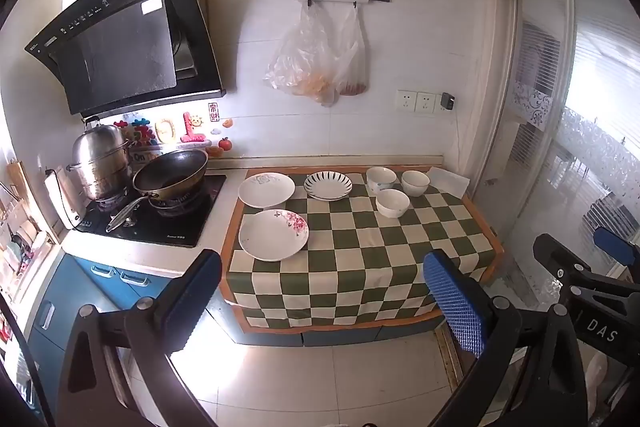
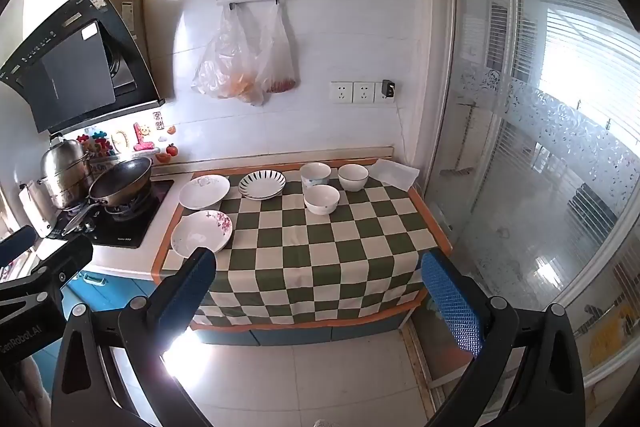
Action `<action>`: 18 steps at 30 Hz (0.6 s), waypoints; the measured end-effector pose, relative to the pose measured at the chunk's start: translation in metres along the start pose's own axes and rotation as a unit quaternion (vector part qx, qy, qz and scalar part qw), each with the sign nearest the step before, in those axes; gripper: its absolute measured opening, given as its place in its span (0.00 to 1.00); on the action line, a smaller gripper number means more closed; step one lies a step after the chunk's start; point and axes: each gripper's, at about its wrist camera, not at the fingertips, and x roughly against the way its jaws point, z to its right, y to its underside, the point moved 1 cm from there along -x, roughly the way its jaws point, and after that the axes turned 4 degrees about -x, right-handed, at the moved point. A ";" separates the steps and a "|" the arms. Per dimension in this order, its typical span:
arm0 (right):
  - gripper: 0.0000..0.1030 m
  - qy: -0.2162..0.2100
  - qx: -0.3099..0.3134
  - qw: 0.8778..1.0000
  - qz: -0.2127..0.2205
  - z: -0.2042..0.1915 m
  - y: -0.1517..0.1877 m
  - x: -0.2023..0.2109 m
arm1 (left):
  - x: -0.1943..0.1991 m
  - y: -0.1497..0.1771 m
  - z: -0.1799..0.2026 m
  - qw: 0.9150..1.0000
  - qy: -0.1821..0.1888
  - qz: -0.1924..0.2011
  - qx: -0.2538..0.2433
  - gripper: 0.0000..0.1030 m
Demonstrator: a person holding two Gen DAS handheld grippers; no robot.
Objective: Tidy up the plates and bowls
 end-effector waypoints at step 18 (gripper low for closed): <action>1.00 0.003 -0.002 1.000 0.001 0.008 -0.004 0.001 | 0.001 -0.004 0.003 1.000 -0.002 0.007 -0.003 1.00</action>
